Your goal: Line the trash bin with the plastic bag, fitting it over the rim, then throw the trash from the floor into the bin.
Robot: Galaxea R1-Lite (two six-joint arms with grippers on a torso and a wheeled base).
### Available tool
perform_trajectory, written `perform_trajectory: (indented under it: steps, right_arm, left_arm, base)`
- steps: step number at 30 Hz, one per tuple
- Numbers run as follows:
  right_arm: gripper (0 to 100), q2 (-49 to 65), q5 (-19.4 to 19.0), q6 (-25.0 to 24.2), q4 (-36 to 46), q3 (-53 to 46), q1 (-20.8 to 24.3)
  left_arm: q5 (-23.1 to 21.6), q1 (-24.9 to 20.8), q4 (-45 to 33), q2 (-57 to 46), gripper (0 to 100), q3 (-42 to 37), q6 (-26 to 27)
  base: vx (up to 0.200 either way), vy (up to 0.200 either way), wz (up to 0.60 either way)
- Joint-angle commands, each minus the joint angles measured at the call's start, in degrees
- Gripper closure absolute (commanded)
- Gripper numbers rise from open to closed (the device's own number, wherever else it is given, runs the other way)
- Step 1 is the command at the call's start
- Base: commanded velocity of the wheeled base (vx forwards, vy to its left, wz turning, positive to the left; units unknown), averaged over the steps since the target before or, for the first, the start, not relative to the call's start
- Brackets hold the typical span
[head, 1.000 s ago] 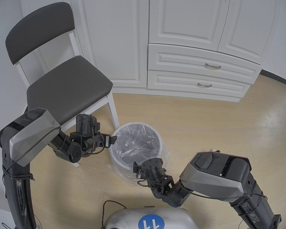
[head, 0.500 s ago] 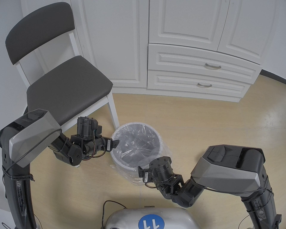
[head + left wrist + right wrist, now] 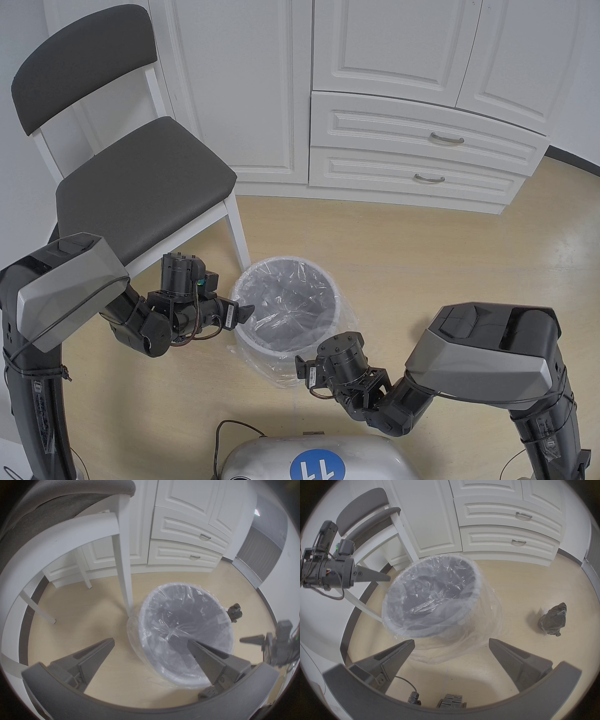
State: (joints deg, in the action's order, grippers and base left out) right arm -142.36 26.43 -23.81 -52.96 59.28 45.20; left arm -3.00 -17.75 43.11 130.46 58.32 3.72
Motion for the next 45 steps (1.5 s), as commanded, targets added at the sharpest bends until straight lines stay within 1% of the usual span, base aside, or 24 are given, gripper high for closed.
perform_trajectory:
  steps: [1, 6, 13, 14, 17, 22, 23, 24, 32, 37, 41, 43, 45]
  right_arm:
    - [0, 2.7, 0.0, 0.2, 0.0, -0.3, -1.4]
    - [0, 5.0, 0.0, 0.3, 0.3, 0.4, -4.3]
    - [0, 3.9, 0.6, 0.3, 0.3, 3.7, -7.3]
    - [0, 2.9, 0.7, 0.2, 0.0, 5.2, -8.1]
    - [0, 1.1, 1.3, -0.2, 0.0, 7.5, -9.0]
    - [0, -1.0, 1.4, -0.8, -0.2, 8.8, -8.7]
    - [0, -3.3, 1.6, -2.3, -0.2, 9.9, -7.7]
    - [0, -4.1, 1.6, -2.4, -0.1, 10.0, -7.1]
    - [0, -4.9, 1.7, -1.9, 0.8, 8.7, -6.8]
    - [0, -4.1, 1.1, -0.6, 0.7, 6.8, -6.8]
    - [0, -4.1, 1.1, -0.5, 0.7, 6.6, -6.8]
    - [0, -4.4, 1.1, -0.7, -0.3, 7.2, -6.8]
    - [0, -4.9, 1.7, -1.6, -3.6, 9.0, -6.6]
  left_arm:
    - [-1.0, -0.5, 0.0, -0.4, 0, -2.1, 1.6]
    - [-1.0, -0.2, 0.0, 1.6, 0, -2.7, 5.9]
    - [-0.6, 1.0, -0.2, 2.8, 0, -2.8, 8.6]
    - [-0.5, 1.6, -0.5, 2.9, 0, -2.9, 9.8]
    - [-0.8, 2.0, -0.3, 2.5, 0, -3.1, 10.3]
    - [-1.0, 2.0, 0.0, 2.1, 0, -3.5, 10.3]
    - [-1.0, 1.8, 0.0, 1.8, 0, -3.4, 10.0]
    - [-1.0, 1.8, 0.0, 1.8, 0, -3.4, 10.0]
    - [-1.0, 1.6, 2.3, 1.8, 0, -3.7, 9.8]
    - [-1.0, 1.5, 2.5, 1.8, 0, -3.7, 9.8]
    - [-1.0, 1.4, 2.5, 1.7, 0, -3.7, 9.8]
    - [-1.0, 1.4, 2.5, 1.7, 0, -3.8, 9.8]
    - [-1.0, 1.1, 2.5, 1.8, 0, -3.7, 9.7]
  base:
    - [0.0, 0.0, 0.0]
    - [0.0, 0.0, 0.0]
    - [0.0, 0.0, 0.0]
    - [0.0, 0.0, 0.0]
    - [0.0, 0.0, 0.0]
    - [0.0, 0.0, 0.0]
    - [0.0, 0.0, 0.0]
    - [0.0, 0.0, 0.0]
    - [0.0, 0.0, 0.0]
    - [0.0, 0.0, 0.0]
    - [0.0, 0.0, 0.0]
    - [0.0, 0.0, 0.0]
    - [0.0, 0.0, 0.0]
